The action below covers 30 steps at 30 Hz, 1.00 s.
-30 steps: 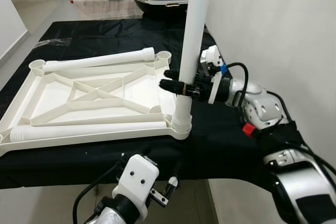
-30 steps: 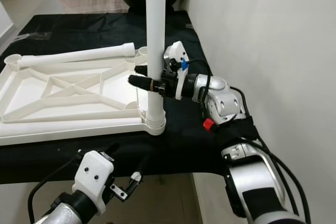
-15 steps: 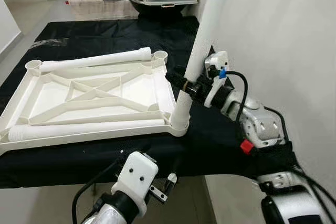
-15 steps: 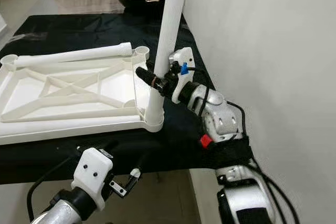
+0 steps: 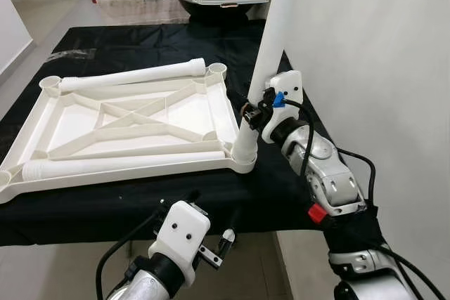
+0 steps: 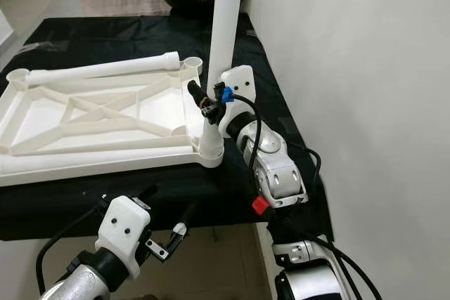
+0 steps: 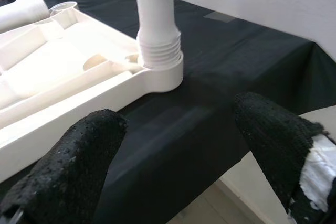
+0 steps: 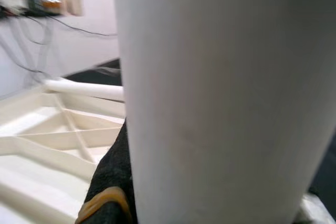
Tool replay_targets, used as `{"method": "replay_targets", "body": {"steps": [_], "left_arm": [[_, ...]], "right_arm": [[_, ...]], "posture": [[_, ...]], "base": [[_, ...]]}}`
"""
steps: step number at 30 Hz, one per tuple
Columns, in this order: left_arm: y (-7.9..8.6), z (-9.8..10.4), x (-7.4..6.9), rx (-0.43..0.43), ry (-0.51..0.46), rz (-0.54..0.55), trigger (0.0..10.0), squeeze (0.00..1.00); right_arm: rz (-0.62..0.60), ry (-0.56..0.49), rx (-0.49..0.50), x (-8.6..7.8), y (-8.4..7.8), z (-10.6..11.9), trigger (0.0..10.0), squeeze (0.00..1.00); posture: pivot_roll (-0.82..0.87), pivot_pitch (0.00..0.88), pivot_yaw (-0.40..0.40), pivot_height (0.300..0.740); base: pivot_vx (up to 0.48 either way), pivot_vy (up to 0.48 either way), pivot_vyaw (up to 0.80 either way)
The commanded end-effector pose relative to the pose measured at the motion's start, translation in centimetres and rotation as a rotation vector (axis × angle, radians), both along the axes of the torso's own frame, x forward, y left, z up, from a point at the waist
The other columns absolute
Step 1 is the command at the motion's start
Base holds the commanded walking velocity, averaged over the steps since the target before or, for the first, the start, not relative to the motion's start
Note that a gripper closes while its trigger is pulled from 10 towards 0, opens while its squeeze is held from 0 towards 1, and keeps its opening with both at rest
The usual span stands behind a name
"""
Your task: Building children table
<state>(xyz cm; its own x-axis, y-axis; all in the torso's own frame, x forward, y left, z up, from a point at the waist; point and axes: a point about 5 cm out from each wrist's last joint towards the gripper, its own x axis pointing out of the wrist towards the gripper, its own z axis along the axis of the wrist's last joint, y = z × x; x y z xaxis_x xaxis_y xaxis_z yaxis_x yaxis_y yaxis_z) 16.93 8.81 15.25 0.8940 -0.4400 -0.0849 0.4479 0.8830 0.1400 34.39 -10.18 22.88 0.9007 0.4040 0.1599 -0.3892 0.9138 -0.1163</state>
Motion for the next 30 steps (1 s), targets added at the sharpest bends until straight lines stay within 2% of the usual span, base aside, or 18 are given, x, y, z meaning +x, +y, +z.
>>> {"method": "replay_targets", "body": {"steps": [1,2,3,8,9,10,12,13,15,18,23,26,27,30], "left_arm": [[0.0,-0.3,0.0,0.01,0.01,-0.006,10.0,0.0],[0.0,-0.3,0.0,0.01,0.01,-0.006,10.0,0.0],[0.0,-0.3,0.0,0.009,0.008,-0.007,10.0,0.0],[-0.1,-0.4,0.0,0.009,0.004,-0.009,10.0,0.0],[-0.1,-0.3,0.1,0.011,0.002,-0.009,10.0,0.0],[-0.1,-0.3,0.1,0.011,0.002,-0.009,10.0,0.0],[0.0,-0.3,0.1,0.014,0.0,-0.007,10.0,0.0],[0.0,-0.3,0.1,0.014,0.0,-0.007,10.0,0.0],[0.1,-0.3,0.2,0.015,-0.002,-0.006,10.0,0.0],[0.0,-0.4,0.2,0.017,-0.003,-0.007,10.0,0.0],[0.0,-0.4,0.4,0.021,-0.007,-0.008,10.0,0.0],[0.1,-0.4,0.6,0.023,-0.01,-0.005,10.0,0.0],[0.1,-0.4,0.6,0.021,-0.009,-0.001,10.0,0.0],[0.2,-0.5,0.7,0.02,-0.009,0.002,10.0,0.0]], "right_arm": [[-0.175,0.112,-0.085,0.4,-1.5,-2.7,10.0,0.0],[-0.175,0.112,-0.085,0.4,-1.5,-2.7,10.0,0.0],[-0.256,0.13,-0.081,0.8,-1.5,-2.6,10.0,0.0],[-0.374,0.2,-0.033,1.4,-1.5,-2.9,10.0,0.0],[-0.426,0.23,0.012,1.5,-1.7,-3.0,10.0,0.0],[-0.426,0.23,0.012,1.5,-1.7,-3.0,10.0,0.0],[-0.56,0.255,0.062,1.7,-2.1,-3.1,10.0,0.0],[-0.56,0.255,0.062,1.7,-2.1,-3.1,10.0,0.0],[-0.63,0.28,0.134,1.6,-2.2,-3.2,10.0,0.0],[-0.68,0.278,0.189,1.5,-2.2,-3.1,10.0,0.0],[-0.717,0.243,0.288,1.0,-1.6,-2.2,10.0,0.0],[-0.701,0.171,0.332,1.1,-1.5,-0.5,10.0,0.0],[-0.66,0.107,0.356,1.2,-1.5,1.0,10.0,0.0],[-0.631,0.064,0.369,1.2,-1.4,1.9,10.0,0.0]], "posture": [[0.11,0.141,-0.012,0.74],[0.11,0.141,-0.012,0.74],[0.12,0.137,-0.014,0.74],[0.12,0.134,-0.015,0.74],[0.12,0.133,-0.019,0.74],[0.12,0.133,-0.019,0.74],[0.12,0.134,-0.021,0.74],[0.12,0.134,-0.021,0.74],[0.12,0.135,-0.021,0.74],[0.12,0.136,-0.022,0.74],[0.12,0.134,-0.022,0.74],[0.12,0.134,-0.023,0.74],[0.11,0.13,-0.02,0.74],[0.11,0.13,-0.02,0.74]], "base": [[0.0,0.0,0.0],[0.0,0.0,0.0],[0.0,0.0,0.0],[0.0,0.0,0.0],[0.0,0.0,0.0],[0.0,0.0,0.0],[0.0,0.0,0.0],[0.0,0.0,0.0],[0.0,0.0,0.0],[0.0,0.0,0.0],[0.0,0.0,0.0],[0.0,0.0,0.0],[0.0,0.0,0.0],[0.0,0.0,0.0]]}}
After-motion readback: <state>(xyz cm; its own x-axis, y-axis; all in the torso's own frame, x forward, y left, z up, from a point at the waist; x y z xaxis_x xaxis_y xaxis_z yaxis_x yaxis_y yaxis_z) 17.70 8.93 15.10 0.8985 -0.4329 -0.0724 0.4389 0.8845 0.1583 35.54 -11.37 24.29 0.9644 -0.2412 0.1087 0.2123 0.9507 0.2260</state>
